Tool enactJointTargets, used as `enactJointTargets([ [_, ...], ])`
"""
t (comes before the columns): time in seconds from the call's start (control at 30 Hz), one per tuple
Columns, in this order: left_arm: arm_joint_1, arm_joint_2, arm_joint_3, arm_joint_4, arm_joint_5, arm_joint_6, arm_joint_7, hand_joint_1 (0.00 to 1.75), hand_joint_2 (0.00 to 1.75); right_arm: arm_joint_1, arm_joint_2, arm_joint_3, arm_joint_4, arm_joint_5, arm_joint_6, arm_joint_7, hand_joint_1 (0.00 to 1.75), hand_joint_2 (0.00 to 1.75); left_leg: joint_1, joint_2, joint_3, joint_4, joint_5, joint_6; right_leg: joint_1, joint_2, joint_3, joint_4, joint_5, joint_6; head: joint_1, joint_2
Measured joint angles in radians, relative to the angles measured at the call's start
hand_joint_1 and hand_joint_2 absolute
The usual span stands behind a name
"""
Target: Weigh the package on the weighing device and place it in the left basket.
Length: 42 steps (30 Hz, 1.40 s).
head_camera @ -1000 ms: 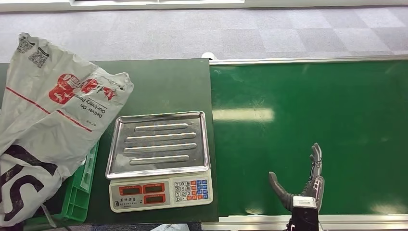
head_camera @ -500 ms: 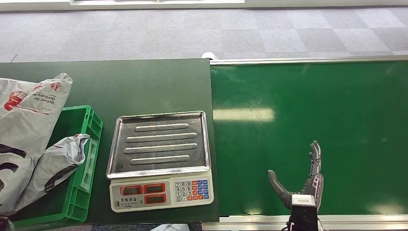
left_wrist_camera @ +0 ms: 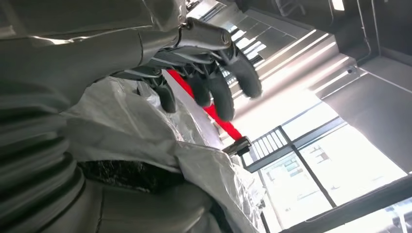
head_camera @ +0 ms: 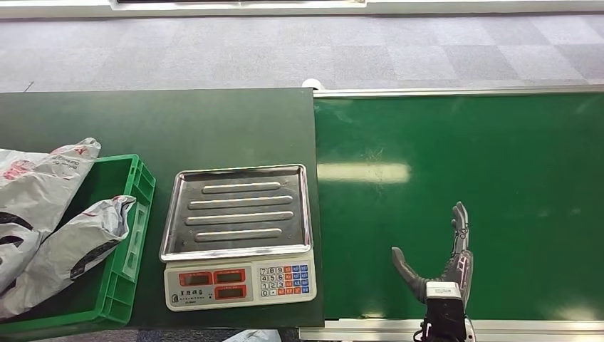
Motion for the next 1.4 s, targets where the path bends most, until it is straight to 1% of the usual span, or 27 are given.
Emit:
enactJointTargets([
  [0.2,-0.003,0.003,0.016,0.026,0.035,-0.008,0.000,0.00,1.75,-0.008,0.005,-0.005,0.010,0.005,0.006,0.000,0.00,1.75,0.000,-0.002,0.000,0.000,0.003,-0.002,0.000,-0.001,0.000,0.001,0.001,-0.001,0.000,0.000],
  [0.4,0.004,0.002,0.045,0.024,0.165,-0.091,0.000,0.00,1.75,-0.018,0.006,-0.008,0.025,0.009,0.006,0.000,0.00,1.75,0.000,-0.002,-0.001,0.000,0.004,-0.002,0.000,-0.001,0.000,0.002,0.001,-0.001,0.000,0.000],
  [0.5,0.021,-0.011,0.060,-0.010,0.243,-0.133,0.000,0.00,1.75,-0.021,0.006,-0.008,0.032,0.010,0.004,0.000,0.00,1.75,0.000,0.000,-0.002,0.000,0.003,-0.002,0.000,0.000,0.000,0.002,0.002,-0.002,0.000,0.000],
  [0.6,0.039,-0.038,0.071,-0.081,0.301,-0.170,-0.001,0.00,1.75,-0.021,0.006,-0.009,0.038,0.007,-0.005,0.000,0.00,1.75,0.000,0.002,-0.002,0.000,0.003,-0.002,0.000,0.001,-0.002,0.002,0.002,-0.002,0.000,0.000],
  [0.7,0.053,-0.073,0.073,-0.164,0.328,-0.185,-0.001,0.00,1.75,-0.021,0.006,-0.008,0.044,-0.003,-0.019,0.000,0.00,1.75,0.000,0.002,-0.004,0.000,0.003,-0.002,0.000,0.001,-0.003,0.002,0.002,-0.002,0.000,0.000],
  [0.97,0.086,-0.198,0.070,-0.444,0.377,-0.216,-0.001,0.00,1.75,-0.021,0.006,0.001,0.064,-0.026,-0.048,0.000,0.00,1.75,0.000,0.002,-0.004,0.000,0.002,-0.002,0.000,0.001,-0.004,0.002,0.002,-0.002,0.000,0.000],
  [1.17,0.100,-0.251,0.069,-0.560,0.374,-0.224,-0.001,0.00,1.75,-0.024,0.003,0.008,0.077,-0.028,-0.051,0.000,0.00,1.75,0.000,0.002,-0.004,0.000,0.002,-0.002,0.000,0.001,-0.004,0.002,0.002,-0.002,0.000,0.000],
  [1.23,0.111,-0.280,0.058,-0.636,0.339,-0.194,-0.001,0.00,1.75,-0.026,0.002,0.010,0.080,-0.030,-0.054,0.000,0.00,1.75,0.000,0.003,-0.004,0.000,0.002,-0.002,0.000,0.001,-0.005,0.002,0.002,-0.002,0.000,0.000],
  [1.27,0.124,-0.294,0.039,-0.690,0.304,-0.150,-0.001,0.00,1.75,-0.026,0.002,0.010,0.081,-0.031,-0.056,0.000,0.00,1.75,0.000,0.003,-0.004,0.000,0.002,-0.002,0.000,0.002,-0.006,0.001,0.002,-0.002,0.000,0.000],
  [1.3,0.144,-0.303,0.002,-0.746,0.259,-0.079,-0.001,0.00,1.75,-0.026,0.001,0.010,0.083,-0.031,-0.058,0.000,0.00,1.75,0.000,0.003,-0.004,0.000,0.002,-0.001,0.000,0.002,-0.006,0.001,0.002,-0.002,0.000,0.000],
  [1.33,0.171,-0.305,-0.055,-0.798,0.208,0.008,-0.001,0.00,1.75,-0.026,0.001,0.010,0.084,-0.031,-0.061,0.000,0.00,1.75,-0.001,0.004,-0.004,0.001,0.002,-0.001,-0.001,0.002,-0.007,0.001,0.002,-0.002,0.000,0.000],
  [1.4,0.235,-0.285,-0.221,-0.872,0.114,0.180,-0.001,0.00,1.75,-0.026,0.001,0.009,0.085,-0.032,-0.065,0.000,0.00,1.75,-0.001,0.003,-0.004,0.001,0.001,0.000,-0.001,0.002,-0.007,0.001,0.002,-0.001,0.000,0.000],
])
